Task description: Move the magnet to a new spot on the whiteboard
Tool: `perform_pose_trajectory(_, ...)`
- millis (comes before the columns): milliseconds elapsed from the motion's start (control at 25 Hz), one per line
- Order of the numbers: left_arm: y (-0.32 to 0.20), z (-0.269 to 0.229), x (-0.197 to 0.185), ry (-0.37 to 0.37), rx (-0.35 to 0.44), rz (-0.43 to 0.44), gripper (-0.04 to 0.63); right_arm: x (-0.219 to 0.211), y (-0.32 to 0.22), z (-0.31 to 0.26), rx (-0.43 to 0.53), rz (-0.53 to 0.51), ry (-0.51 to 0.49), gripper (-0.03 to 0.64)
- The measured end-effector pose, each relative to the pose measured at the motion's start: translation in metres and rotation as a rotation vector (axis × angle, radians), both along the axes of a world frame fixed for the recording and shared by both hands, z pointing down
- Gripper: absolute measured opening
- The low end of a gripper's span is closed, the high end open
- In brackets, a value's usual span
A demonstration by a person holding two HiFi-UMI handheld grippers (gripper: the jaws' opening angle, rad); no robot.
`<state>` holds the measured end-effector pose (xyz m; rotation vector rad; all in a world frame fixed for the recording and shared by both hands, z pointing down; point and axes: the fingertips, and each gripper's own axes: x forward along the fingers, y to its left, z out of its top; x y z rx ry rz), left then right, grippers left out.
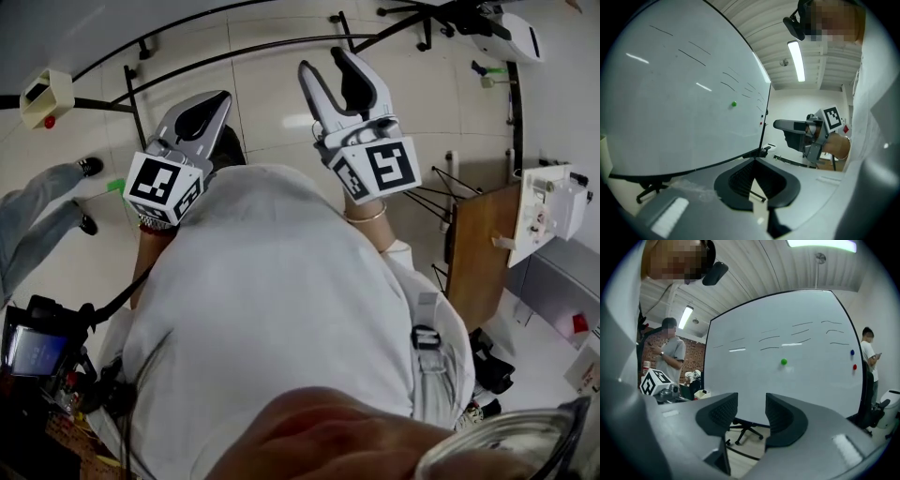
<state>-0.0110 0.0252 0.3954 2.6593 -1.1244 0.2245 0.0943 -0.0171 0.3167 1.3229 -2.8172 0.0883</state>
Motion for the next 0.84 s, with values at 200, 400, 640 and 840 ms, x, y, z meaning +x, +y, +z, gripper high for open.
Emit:
perform_pose_trajectory(200,0.058,0.022,0.024,-0.034,-0.065,-0.042,0.006,0.021,0.052,0.019,-0.036,-0.047,-0.013,0.178)
perform_pose_trajectory(400,0.053,0.021,0.011,-0.043,-0.057,-0.052,0.006,0.031,0.062,0.018,-0.009,0.007,-0.02,0.178)
perform_pose_trajectory(640,0.05,-0.001,0.05,-0.055,0.004,0.077,0.006,0.065,0.077,0.011,0.013,0.113,-0.041,0.175)
perform_pose_trajectory(840,0.061,-0.02,0.086,-0.103,0.109,0.183,0.006,0.073,0.086,0.009,0.013,0.138,-0.062,0.164)
